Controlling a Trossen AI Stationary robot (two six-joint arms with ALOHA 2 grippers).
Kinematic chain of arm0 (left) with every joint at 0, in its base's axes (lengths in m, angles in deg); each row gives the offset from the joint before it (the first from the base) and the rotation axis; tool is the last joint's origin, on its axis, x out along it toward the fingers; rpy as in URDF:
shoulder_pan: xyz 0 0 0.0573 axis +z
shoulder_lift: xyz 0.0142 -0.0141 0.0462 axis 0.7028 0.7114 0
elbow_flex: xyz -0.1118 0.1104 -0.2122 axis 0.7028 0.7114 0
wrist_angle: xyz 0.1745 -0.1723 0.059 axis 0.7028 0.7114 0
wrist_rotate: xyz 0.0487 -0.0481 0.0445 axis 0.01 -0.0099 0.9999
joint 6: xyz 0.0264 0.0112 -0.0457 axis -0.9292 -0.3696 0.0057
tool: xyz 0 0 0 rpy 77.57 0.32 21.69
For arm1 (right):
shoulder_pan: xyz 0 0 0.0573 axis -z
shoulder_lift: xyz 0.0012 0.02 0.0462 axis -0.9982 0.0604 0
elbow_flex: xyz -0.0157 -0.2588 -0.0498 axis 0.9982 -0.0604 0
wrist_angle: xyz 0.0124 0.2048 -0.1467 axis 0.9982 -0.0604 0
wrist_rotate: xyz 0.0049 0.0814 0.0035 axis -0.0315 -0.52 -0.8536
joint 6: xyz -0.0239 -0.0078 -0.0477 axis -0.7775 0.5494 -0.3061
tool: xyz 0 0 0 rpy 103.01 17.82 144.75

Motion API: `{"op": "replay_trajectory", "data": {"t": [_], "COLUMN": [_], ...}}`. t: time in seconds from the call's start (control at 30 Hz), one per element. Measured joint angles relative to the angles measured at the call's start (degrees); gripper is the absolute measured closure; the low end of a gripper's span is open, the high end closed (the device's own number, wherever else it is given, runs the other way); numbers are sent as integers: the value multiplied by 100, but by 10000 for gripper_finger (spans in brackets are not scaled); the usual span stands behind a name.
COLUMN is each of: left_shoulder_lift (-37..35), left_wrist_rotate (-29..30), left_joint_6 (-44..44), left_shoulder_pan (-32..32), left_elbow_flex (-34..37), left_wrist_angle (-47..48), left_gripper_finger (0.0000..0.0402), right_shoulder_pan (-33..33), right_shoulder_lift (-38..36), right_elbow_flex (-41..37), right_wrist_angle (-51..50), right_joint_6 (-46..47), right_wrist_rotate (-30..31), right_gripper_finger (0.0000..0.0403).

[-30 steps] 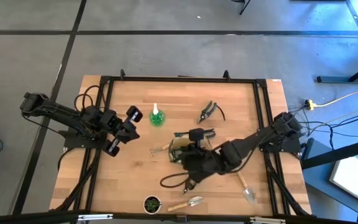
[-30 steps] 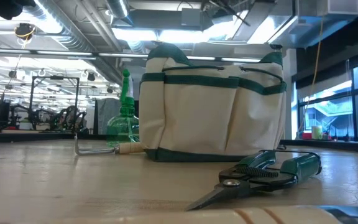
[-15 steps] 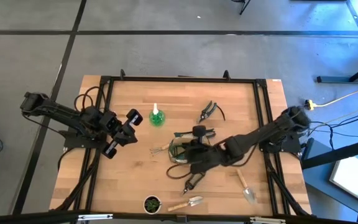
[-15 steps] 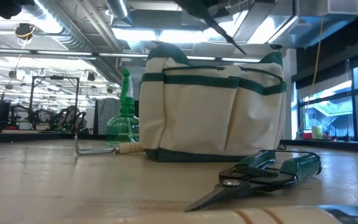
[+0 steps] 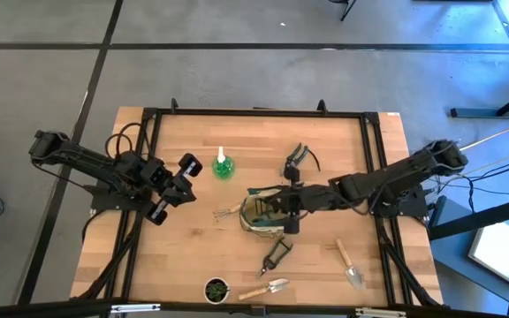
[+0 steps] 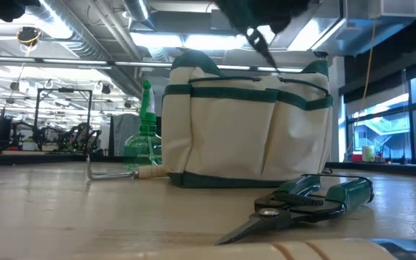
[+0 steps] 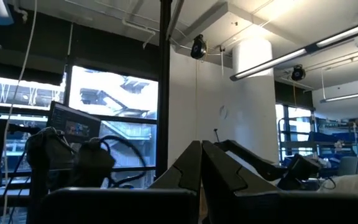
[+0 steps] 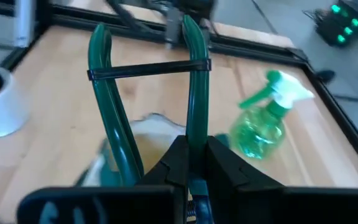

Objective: Pick & Place Garden tools in Gardening bag
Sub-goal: Put the right green pruning shears into the green gardening bag

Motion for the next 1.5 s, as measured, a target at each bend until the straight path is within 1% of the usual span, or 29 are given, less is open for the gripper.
{"op": "replay_trajectory", "data": {"t": [0.27,0.5,0.67,0.9,1.03,1.23,1.4,1.5], "left_shoulder_lift": [1,1,-1,-1,-1,-1,1,-1], "left_wrist_rotate": [-1,-8,-8,-8,-8,-8,-5,-5], "left_joint_6": [0,2,2,2,2,2,2,2], "left_shoulder_pan": [0,0,0,0,0,0,0,0], "left_elbow_flex": [0,0,0,0,0,0,0,0], "left_wrist_angle": [47,43,43,40,41,41,43,43], "left_gripper_finger": [396,396,396,396,396,396,396,396], "right_shoulder_pan": [118,45,64,60,54,58,69,112], "right_shoulder_lift": [1,10,290,785,955,1137,1439,1677], "right_elbow_flex": [-365,-382,-373,-75,287,812,1134,1240], "right_wrist_angle": [96,-80,-133,-1132,-1645,-2266,-2866,-3039], "right_joint_6": [701,1134,1445,1925,1905,1550,1343,1249], "right_wrist_rotate": [-27,33,74,-74,-142,-155,-179,-527], "right_gripper_finger": [373,373,373,373,373,373,373,373]}}
